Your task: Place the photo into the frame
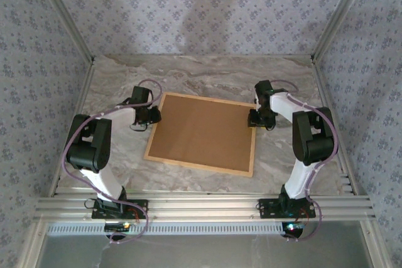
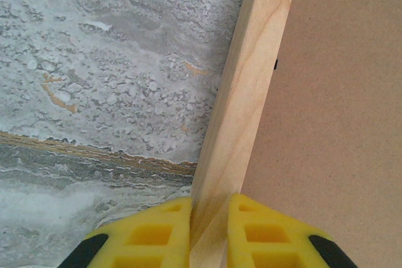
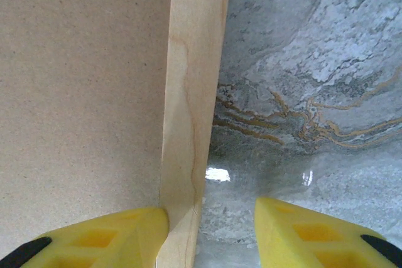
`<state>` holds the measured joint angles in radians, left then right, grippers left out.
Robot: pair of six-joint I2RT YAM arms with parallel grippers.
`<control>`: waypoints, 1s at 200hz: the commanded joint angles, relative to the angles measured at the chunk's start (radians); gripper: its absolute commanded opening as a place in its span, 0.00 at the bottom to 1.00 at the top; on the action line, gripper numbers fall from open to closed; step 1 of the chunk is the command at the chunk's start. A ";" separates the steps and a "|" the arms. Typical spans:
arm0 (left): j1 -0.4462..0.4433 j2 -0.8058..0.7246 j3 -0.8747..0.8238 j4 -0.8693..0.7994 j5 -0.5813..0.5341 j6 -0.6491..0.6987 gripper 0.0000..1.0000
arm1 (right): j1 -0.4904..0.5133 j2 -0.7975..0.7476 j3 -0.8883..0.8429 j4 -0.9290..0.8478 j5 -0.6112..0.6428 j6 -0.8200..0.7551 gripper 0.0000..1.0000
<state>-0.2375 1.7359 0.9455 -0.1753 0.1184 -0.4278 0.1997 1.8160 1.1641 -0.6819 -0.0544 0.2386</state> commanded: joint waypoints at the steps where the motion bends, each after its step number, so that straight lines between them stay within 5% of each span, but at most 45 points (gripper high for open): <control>1: -0.002 0.070 -0.038 -0.075 -0.010 0.000 0.17 | 0.048 0.078 -0.013 0.045 -0.048 0.018 0.47; 200: -0.002 0.053 -0.047 -0.085 -0.023 0.006 0.18 | 0.096 0.108 0.019 0.075 -0.017 -0.060 0.60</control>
<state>-0.2371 1.7351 0.9451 -0.1741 0.1146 -0.4255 0.2508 1.8538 1.2034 -0.7033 0.0479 0.1886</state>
